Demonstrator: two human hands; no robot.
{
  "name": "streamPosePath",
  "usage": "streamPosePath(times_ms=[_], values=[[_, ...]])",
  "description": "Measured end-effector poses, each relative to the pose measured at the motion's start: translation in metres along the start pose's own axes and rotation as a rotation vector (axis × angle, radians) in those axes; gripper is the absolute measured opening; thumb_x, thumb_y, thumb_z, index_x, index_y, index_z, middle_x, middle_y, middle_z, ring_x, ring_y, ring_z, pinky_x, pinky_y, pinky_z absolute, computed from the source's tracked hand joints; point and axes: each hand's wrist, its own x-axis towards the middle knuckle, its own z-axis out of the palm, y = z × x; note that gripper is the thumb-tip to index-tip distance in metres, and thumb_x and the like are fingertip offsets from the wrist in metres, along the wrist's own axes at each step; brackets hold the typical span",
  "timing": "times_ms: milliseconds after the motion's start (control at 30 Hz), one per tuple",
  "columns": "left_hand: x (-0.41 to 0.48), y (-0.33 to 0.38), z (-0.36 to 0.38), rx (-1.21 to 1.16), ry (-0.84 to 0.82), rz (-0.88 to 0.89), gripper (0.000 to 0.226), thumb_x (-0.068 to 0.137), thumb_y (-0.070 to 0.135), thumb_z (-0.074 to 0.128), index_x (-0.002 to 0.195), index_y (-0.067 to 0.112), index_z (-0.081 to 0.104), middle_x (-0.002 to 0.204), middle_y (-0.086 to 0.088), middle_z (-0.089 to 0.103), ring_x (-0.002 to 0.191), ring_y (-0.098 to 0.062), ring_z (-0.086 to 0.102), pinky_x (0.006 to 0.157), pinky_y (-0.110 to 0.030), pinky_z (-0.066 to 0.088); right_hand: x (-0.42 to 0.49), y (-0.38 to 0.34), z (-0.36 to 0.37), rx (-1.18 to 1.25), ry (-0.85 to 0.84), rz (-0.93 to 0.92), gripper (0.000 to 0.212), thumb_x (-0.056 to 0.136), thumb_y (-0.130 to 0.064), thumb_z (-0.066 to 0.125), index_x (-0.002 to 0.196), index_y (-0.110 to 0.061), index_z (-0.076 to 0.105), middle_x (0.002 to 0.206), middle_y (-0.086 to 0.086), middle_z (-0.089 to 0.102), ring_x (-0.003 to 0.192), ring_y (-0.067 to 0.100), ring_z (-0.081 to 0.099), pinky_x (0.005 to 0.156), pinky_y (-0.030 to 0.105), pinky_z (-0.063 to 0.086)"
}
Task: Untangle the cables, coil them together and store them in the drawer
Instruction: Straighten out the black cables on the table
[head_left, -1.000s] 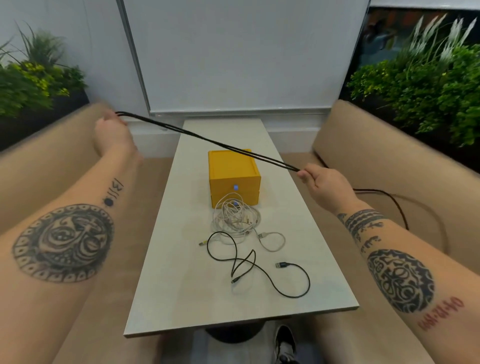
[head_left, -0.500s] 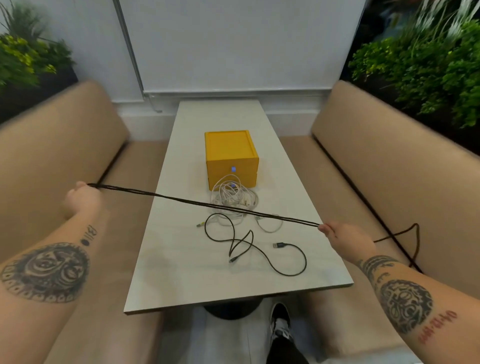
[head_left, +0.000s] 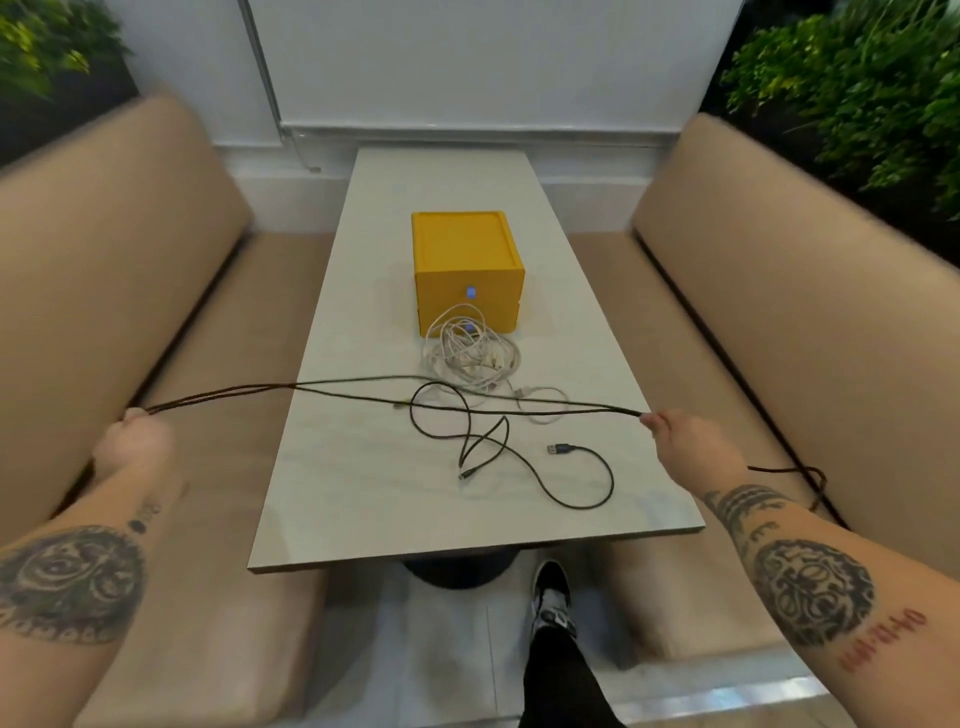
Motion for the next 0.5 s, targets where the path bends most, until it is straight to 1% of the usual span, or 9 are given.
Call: streamPosePath(times_ms=[33, 100, 167, 233, 267, 300, 367, 433, 500], values=[[-0.011, 0.0, -0.004, -0.081, -0.009, -0.08, 0.031, 0.103, 0.002, 0.037, 0.128, -0.013, 0.049, 0.129, -0.039, 0.052, 0.123, -0.052, 0.05, 0.101, -0.056, 0.041, 0.003, -0.007, -0.001, 0.017, 0.011, 0.002, 0.043, 0.108, -0.041, 0.033, 0.116, -0.013, 0.065, 0.101, 0.014, 0.069, 0.093, 0.035, 0.062, 0.077, 0.037, 0.047], [-0.062, 0.008, -0.007, -0.165, -0.083, -0.067, 0.038, 0.108, 0.011, 0.032, 0.136, -0.012, 0.045, 0.139, -0.035, 0.048, 0.131, -0.045, 0.047, 0.104, -0.046, 0.039, 0.007, -0.019, -0.005, 0.047, 0.03, -0.002, 0.044, 0.108, -0.039, 0.033, 0.119, -0.011, 0.064, 0.109, 0.018, 0.069, 0.1, 0.039, 0.061, 0.081, 0.039, 0.047], [-0.1, 0.026, 0.002, -0.17, -0.205, 0.007, 0.043, 0.106, 0.018, 0.045, 0.143, -0.003, 0.04, 0.146, -0.018, 0.047, 0.132, -0.03, 0.049, 0.097, -0.034, 0.046, 0.009, -0.034, -0.005, 0.117, 0.068, 0.002, 0.043, 0.107, -0.043, 0.035, 0.112, -0.012, 0.064, 0.105, 0.017, 0.068, 0.1, 0.04, 0.061, 0.078, 0.038, 0.045], [-0.135, 0.045, 0.014, -0.4, -0.288, -0.099, 0.037, 0.099, 0.023, 0.054, 0.133, 0.01, 0.052, 0.125, -0.009, 0.056, 0.102, -0.019, 0.06, 0.073, -0.031, 0.051, 0.008, -0.057, -0.002, 0.162, 0.107, -0.043, 0.039, 0.106, -0.044, 0.038, 0.094, -0.013, 0.058, 0.09, 0.014, 0.065, 0.092, 0.04, 0.06, 0.071, 0.036, 0.041], [-0.151, 0.05, 0.018, -0.594, -0.307, -0.142, 0.022, 0.098, 0.024, 0.05, 0.116, 0.014, 0.059, 0.102, -0.008, 0.058, 0.077, -0.017, 0.056, 0.059, -0.029, 0.044, 0.006, -0.07, -0.002, 0.17, 0.113, -0.084, 0.037, 0.105, -0.044, 0.039, 0.088, -0.015, 0.053, 0.085, 0.013, 0.063, 0.088, 0.04, 0.06, 0.069, 0.037, 0.042], [-0.163, 0.059, 0.023, -0.633, -0.344, -0.133, 0.015, 0.099, 0.025, 0.046, 0.097, 0.018, 0.059, 0.081, -0.007, 0.053, 0.061, -0.017, 0.047, 0.052, -0.027, 0.034, 0.004, -0.085, -0.003, 0.174, 0.119, -0.132, 0.035, 0.105, -0.044, 0.039, 0.085, -0.017, 0.05, 0.083, 0.013, 0.063, 0.085, 0.039, 0.059, 0.068, 0.038, 0.044], [-0.187, 0.08, 0.022, -0.655, -0.445, -0.034, 0.021, 0.1, 0.024, 0.043, 0.081, 0.02, 0.051, 0.066, -0.003, 0.047, 0.056, -0.017, 0.047, 0.053, -0.029, 0.029, 0.001, -0.115, -0.01, 0.163, 0.135, -0.228, 0.035, 0.105, -0.045, 0.04, 0.086, -0.017, 0.05, 0.081, 0.014, 0.064, 0.081, 0.039, 0.059, 0.067, 0.041, 0.047], [-0.197, 0.093, 0.019, -0.589, -0.526, 0.107, 0.019, 0.098, 0.021, 0.042, 0.083, 0.02, 0.053, 0.071, -0.004, 0.054, 0.064, -0.016, 0.056, 0.057, -0.03, 0.032, 0.0, -0.142, -0.022, 0.139, 0.163, -0.336, 0.035, 0.105, -0.045, 0.041, 0.087, -0.017, 0.051, 0.079, 0.014, 0.065, 0.078, 0.038, 0.059, 0.063, 0.039, 0.044], [-0.189, 0.098, 0.011, -0.625, -0.493, 0.092, 0.018, 0.098, 0.019, 0.041, 0.088, 0.02, 0.055, 0.08, -0.005, 0.057, 0.066, -0.018, 0.058, 0.056, -0.029, 0.033, 0.001, -0.166, -0.04, 0.121, 0.202, -0.444, 0.033, 0.104, -0.046, 0.042, 0.086, -0.02, 0.051, 0.077, 0.013, 0.065, 0.075, 0.038, 0.059, 0.059, 0.037, 0.038]])
